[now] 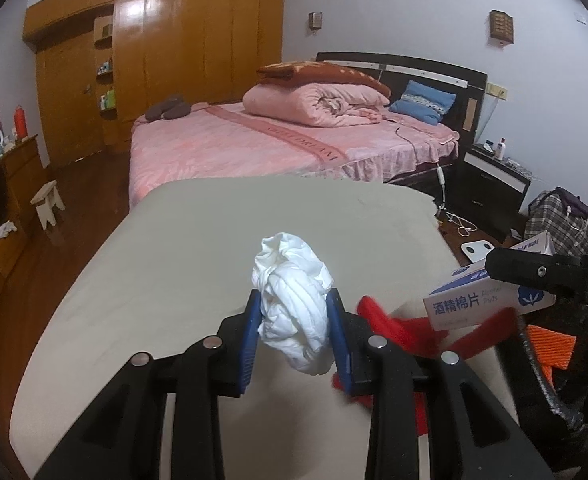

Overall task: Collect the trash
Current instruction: 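Open both grippers over the black bin, dropping the pad box and white tissue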

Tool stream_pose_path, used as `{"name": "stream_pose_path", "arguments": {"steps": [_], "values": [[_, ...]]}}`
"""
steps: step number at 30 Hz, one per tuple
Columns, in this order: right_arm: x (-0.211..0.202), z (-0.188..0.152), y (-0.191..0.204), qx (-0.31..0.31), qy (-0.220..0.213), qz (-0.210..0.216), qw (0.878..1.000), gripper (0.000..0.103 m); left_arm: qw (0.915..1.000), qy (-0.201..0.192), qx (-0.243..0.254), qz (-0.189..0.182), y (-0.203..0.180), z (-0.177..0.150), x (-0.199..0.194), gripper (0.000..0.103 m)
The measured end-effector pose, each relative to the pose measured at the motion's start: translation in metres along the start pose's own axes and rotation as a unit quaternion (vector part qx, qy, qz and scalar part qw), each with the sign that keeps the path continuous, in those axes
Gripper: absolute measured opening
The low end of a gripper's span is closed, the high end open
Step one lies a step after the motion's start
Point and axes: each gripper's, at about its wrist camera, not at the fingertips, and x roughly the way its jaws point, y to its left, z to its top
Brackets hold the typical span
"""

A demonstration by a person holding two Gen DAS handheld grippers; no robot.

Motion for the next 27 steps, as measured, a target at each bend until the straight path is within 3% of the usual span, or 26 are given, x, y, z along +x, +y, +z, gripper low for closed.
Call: {"name": "stream_pose_path", "arguments": {"steps": [9,15,27], "values": [[-0.045,0.001,-0.029,0.009,-0.033,-0.024,0.999,0.062,0.9991,-0.014,0.020,-0.035,-0.043,0.013,-0.009,0.032],[-0.081,-0.004,-0.067,0.024,-0.054,-0.062,0.996,0.061,0.9961,-0.028,0.042,-0.072,-0.090,0.022,-0.013,0.032],[-0.130,-0.027,-0.160,0.065,-0.064,-0.143,0.985,0.061,0.9792,-0.037,0.094,-0.176,-0.215,0.022,-0.008,0.032]]}}
